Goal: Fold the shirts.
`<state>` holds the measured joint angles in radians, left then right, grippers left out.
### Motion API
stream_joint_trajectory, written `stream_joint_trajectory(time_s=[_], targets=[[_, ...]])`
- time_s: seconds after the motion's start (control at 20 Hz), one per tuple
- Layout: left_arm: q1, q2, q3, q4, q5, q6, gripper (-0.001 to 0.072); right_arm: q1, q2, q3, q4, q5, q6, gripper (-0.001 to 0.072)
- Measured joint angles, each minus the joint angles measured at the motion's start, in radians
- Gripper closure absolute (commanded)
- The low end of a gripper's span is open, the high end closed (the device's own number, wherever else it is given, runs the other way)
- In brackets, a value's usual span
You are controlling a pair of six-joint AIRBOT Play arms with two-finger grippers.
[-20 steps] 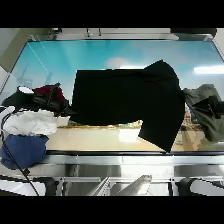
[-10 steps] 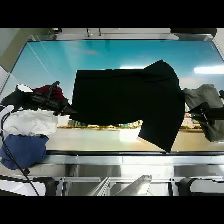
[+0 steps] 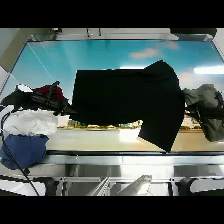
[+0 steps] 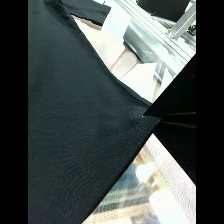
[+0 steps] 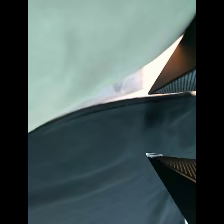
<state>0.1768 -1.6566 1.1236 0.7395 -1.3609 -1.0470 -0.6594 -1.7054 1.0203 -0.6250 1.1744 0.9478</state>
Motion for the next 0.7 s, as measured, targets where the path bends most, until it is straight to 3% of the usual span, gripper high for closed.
stream_joint_trajectory(time_s=[0.7], targets=[[0.000,0.000,0.000,0.000,-0.007,0.001,0.0693,0.047,-0.025,0.079,-0.069,0.128,-0.035,0.0262]])
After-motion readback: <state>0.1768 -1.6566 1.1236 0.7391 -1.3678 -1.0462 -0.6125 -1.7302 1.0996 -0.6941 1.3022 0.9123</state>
